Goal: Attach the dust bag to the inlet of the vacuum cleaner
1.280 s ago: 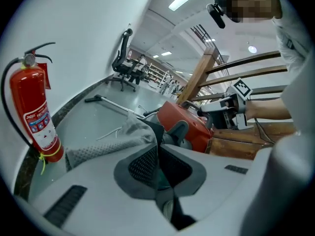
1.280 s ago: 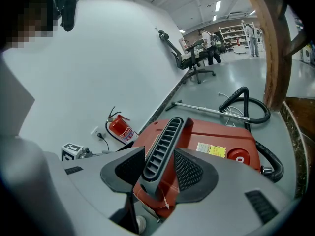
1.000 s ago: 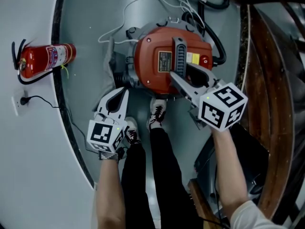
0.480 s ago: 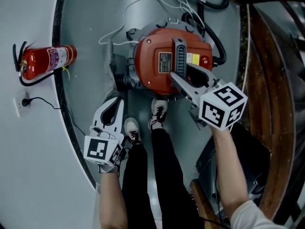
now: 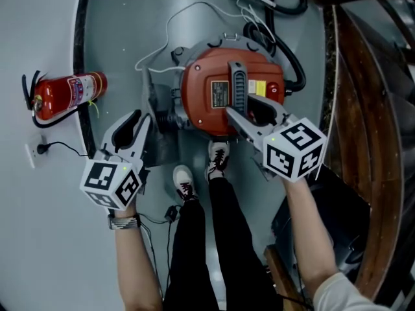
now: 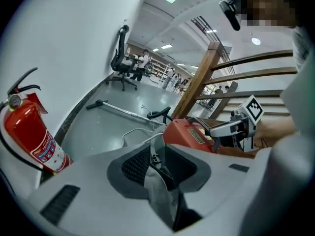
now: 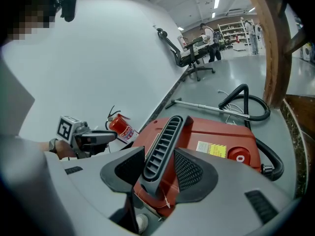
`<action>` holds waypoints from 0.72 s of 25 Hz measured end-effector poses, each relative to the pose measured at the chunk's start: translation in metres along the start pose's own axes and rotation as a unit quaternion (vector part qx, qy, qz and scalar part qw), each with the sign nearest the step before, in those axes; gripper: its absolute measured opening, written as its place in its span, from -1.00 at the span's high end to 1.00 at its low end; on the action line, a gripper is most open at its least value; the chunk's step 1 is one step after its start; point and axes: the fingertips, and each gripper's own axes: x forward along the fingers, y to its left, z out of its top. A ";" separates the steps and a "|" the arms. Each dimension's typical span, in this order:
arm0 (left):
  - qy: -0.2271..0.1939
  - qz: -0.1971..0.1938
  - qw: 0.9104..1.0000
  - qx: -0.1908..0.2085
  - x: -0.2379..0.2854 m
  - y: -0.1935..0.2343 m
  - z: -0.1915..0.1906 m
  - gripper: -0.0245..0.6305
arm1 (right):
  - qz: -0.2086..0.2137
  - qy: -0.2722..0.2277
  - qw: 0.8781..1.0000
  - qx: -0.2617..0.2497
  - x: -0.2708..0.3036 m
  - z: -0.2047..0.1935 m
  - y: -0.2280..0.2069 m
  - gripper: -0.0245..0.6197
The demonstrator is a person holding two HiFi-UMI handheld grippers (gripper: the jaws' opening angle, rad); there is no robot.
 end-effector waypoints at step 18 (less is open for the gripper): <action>0.231 0.004 0.964 -0.129 0.050 0.037 -0.048 0.25 | 0.023 0.029 0.999 0.018 0.003 -0.005 0.001 0.35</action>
